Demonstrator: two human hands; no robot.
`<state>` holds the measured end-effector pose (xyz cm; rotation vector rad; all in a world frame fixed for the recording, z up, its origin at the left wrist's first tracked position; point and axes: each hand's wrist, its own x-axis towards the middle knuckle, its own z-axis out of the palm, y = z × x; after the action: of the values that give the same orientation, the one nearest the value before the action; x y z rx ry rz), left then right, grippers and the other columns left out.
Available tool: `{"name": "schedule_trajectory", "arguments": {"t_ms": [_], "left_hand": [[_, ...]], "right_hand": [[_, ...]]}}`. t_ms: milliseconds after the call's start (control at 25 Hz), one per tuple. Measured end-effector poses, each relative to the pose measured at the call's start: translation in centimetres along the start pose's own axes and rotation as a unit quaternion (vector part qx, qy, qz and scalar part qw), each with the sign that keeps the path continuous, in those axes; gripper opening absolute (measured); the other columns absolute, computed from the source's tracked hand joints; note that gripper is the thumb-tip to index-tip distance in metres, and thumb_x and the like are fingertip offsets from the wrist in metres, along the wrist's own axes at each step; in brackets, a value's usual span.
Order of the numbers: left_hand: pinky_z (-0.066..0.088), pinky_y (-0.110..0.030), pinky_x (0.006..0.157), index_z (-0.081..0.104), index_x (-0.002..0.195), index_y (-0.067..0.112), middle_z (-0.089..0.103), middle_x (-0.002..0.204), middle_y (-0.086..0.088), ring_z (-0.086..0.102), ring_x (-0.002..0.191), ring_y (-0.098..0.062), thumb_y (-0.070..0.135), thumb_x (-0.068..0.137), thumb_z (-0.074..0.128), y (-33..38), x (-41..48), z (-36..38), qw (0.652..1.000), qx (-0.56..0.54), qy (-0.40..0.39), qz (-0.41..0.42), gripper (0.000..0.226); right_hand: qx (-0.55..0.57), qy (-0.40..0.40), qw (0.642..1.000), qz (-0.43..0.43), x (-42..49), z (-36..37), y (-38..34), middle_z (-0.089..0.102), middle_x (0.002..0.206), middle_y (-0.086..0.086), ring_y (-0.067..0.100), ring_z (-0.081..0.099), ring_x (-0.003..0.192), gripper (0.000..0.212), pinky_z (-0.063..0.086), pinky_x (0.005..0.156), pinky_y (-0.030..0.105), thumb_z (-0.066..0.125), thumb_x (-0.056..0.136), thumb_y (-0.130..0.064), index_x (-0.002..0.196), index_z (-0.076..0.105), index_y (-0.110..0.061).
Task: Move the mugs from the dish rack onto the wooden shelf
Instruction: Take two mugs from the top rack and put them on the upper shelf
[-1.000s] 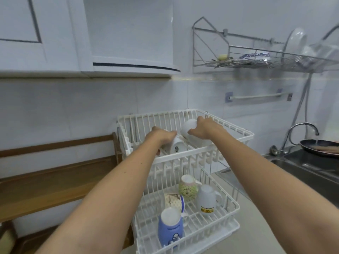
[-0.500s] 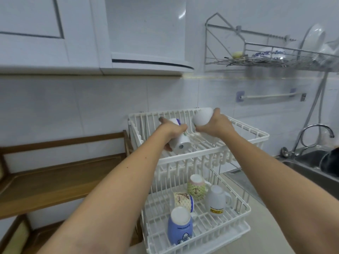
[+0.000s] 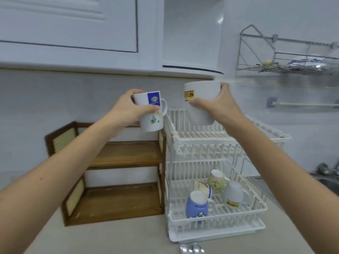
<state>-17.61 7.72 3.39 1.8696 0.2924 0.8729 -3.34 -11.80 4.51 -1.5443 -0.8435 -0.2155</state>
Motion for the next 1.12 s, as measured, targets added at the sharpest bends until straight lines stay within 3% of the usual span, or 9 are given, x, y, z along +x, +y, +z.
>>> {"name": "schedule_trajectory", "arguments": {"t_ms": [160,280,440,640,840,1120], "left_hand": [[0.054,-0.022,0.062,0.048,0.122,0.027,0.062,0.102,0.008,0.062,0.091,-0.006,0.022,0.064,0.085,-3.1,-2.7,-7.4,0.994,0.109,0.001,-0.031,0.069],[0.049,-0.017,0.061,0.050,0.118,0.030,0.063,0.101,0.012,0.062,0.086,-0.002,0.029,0.058,0.088,-6.1,-2.8,-12.1,0.982,0.172,0.032,-0.067,0.071],[0.053,-0.030,0.073,0.048,0.122,0.020,0.063,0.110,-0.001,0.062,0.094,-0.018,0.028,0.057,0.088,-10.6,-0.9,-16.5,0.961,0.236,0.087,-0.113,0.077],[0.054,-0.034,0.083,0.044,0.129,0.017,0.063,0.118,-0.007,0.061,0.105,-0.026,0.031,0.058,0.087,-16.1,2.7,-18.1,0.936,0.298,0.131,-0.132,0.085],[0.050,-0.030,0.082,0.045,0.125,0.018,0.063,0.119,-0.005,0.060,0.107,-0.023,0.029,0.059,0.086,-21.0,5.8,-17.0,0.949,0.246,0.145,-0.136,0.078],[0.044,-0.027,0.078,0.046,0.124,0.016,0.060,0.121,-0.006,0.057,0.110,-0.024,0.023,0.062,0.085,-23.7,7.7,-16.7,0.956,0.214,0.132,-0.154,0.073]], "right_hand": [[0.043,-0.096,0.994,0.008,-2.5,7.9,-0.1,0.059,0.100,-0.009,0.002,0.060,0.086,0.087,0.048,0.053,0.013,0.087,0.044,-0.042,0.116,0.040,-0.023],[0.035,-0.137,0.989,0.038,-3.1,14.2,1.2,0.056,0.101,-0.011,0.004,0.059,0.088,0.092,0.051,0.062,0.021,0.087,0.044,-0.042,0.119,0.037,-0.025],[-0.025,-0.169,0.983,0.072,-1.9,22.1,3.1,0.053,0.104,-0.005,0.018,0.057,0.094,0.097,0.051,0.068,0.029,0.086,0.049,-0.041,0.126,0.030,-0.023],[-0.086,-0.130,0.981,0.116,-0.4,30.3,7.1,0.057,0.117,0.010,0.031,0.057,0.108,0.097,0.052,0.081,0.038,0.087,0.054,-0.035,0.129,0.027,-0.020],[-0.133,-0.100,0.976,0.143,1.0,34.9,10.3,0.054,0.124,0.008,0.033,0.055,0.111,0.098,0.050,0.082,0.043,0.085,0.053,-0.045,0.127,0.025,-0.023],[-0.146,-0.075,0.973,0.163,1.4,37.0,12.7,0.053,0.129,0.008,0.034,0.053,0.116,0.104,0.049,0.088,0.047,0.087,0.051,-0.043,0.133,0.024,-0.027]]}}
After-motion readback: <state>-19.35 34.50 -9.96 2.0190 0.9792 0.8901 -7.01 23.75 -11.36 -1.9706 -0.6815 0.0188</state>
